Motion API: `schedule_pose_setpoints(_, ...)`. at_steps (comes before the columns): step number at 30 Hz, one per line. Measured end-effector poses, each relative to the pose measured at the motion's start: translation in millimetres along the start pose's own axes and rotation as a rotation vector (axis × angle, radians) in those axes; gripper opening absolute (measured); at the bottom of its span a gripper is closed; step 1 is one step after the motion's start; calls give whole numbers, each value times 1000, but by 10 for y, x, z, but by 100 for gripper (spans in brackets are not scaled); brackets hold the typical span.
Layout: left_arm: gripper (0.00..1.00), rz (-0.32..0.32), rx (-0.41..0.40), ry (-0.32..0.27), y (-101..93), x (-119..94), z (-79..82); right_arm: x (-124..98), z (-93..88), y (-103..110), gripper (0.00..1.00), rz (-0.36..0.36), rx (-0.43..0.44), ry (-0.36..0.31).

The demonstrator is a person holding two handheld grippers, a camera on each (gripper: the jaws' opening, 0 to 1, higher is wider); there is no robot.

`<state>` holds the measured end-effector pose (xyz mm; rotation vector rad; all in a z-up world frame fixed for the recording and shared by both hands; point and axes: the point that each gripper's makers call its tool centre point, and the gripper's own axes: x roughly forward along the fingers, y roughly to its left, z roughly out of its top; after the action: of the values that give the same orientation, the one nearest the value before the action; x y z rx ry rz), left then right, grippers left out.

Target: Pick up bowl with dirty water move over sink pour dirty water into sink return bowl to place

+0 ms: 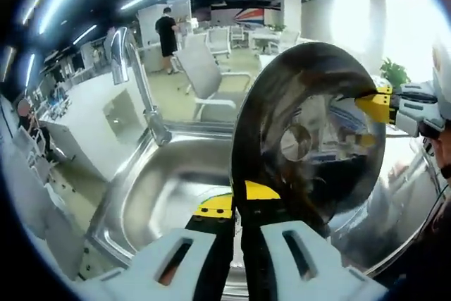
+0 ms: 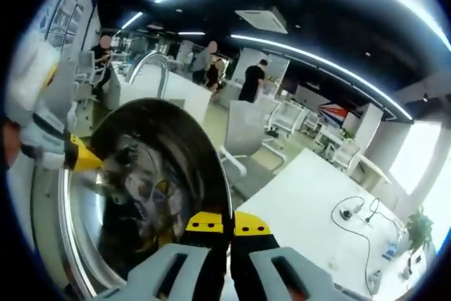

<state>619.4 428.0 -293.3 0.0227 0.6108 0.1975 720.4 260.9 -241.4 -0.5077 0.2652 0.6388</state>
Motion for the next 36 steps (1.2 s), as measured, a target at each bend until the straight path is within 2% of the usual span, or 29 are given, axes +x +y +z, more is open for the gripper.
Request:
schedule_pose_setpoints(10, 0, 15, -30, -85, 81, -104, 178, -61, 262, -54, 0, -48, -51, -94)
schedule_pose_setpoints(14, 0, 12, -29, -117, 93, -106, 245, -83, 344, -90, 0, -58, -46, -127)
schedule_pose_setpoints(23, 0, 34, -53, -206, 141, -129, 335, -114, 453, -100, 0, -92, -77, -192)
schedule_pose_setpoints(29, 0, 46, -73, -235, 200, -153, 385, -162, 551, -86, 0, -117, -96, -238)
schedule_pose_setpoints(36, 0, 37, -74, -234, 232, -213, 453, -226, 707, -111, 0, -120, -117, -271)
